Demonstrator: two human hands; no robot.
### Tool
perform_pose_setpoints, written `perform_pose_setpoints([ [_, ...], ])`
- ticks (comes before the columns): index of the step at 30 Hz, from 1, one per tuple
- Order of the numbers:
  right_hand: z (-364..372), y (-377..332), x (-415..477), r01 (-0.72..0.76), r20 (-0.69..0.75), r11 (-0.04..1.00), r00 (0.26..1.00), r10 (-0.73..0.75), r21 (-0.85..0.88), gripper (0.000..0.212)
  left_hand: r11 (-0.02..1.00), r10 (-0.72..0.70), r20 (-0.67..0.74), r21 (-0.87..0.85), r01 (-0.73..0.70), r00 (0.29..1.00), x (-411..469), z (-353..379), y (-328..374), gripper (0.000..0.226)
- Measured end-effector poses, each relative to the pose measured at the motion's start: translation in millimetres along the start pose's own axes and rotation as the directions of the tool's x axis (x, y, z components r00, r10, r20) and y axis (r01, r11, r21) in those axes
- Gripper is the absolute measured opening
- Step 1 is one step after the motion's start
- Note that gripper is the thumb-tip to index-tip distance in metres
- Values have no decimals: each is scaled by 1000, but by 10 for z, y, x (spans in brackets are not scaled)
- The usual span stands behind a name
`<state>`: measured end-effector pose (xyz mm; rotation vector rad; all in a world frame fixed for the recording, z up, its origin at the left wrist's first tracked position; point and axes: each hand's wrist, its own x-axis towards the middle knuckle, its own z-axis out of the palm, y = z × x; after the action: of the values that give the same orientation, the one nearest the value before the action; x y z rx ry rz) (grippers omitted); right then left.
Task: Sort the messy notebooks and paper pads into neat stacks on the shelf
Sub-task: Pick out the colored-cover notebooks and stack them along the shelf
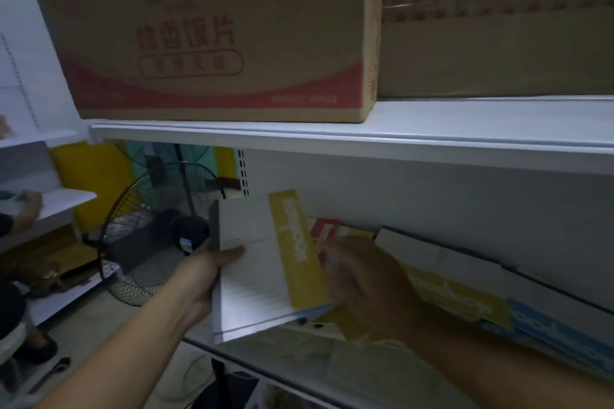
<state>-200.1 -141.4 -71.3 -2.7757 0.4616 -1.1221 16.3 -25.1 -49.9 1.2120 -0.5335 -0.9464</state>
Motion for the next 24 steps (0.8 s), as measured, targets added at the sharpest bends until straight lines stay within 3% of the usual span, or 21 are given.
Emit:
perform_pose_setpoints([
  [2,14,64,50,-293,155,912,925,347,-289,59,1000,15,-19,-3,-15,1000,94,-269,78,35],
  [4,67,78,60,-365,286,791,790,542,-491,58,1000,1,-23,26,-1,1000,190,-489,115,27],
  [7,122,75,119,-496,308,713,667,678,-495,63,999,-43,7,32,43,999,291,-692,159,22],
  [9,112,43,201,-514,313,668,614,725,-538,63,998,-64,44,25,62,997,362,-799,184,25],
  [11,140,-23,294,-511,212,641,664,717,-573,57,996,-85,75,13,84,994,435,-889,210,26],
  [13,241,-150,401,-570,112,678,721,684,-465,47,993,-122,98,8,122,988,506,-944,204,27],
  [14,308,-238,470,-612,110,687,710,695,-391,45,991,-133,111,9,132,985,529,-957,193,26],
  [16,464,-385,604,-653,155,661,658,736,-370,52,990,-143,150,15,143,978,556,-968,158,28],
  [20,715,-470,763,-640,127,556,588,799,-531,83,986,-166,232,12,168,958,559,-1004,115,40],
  [24,723,-331,836,-787,192,496,457,868,-368,65,984,-174,251,10,177,952,577,-1091,104,35],
])
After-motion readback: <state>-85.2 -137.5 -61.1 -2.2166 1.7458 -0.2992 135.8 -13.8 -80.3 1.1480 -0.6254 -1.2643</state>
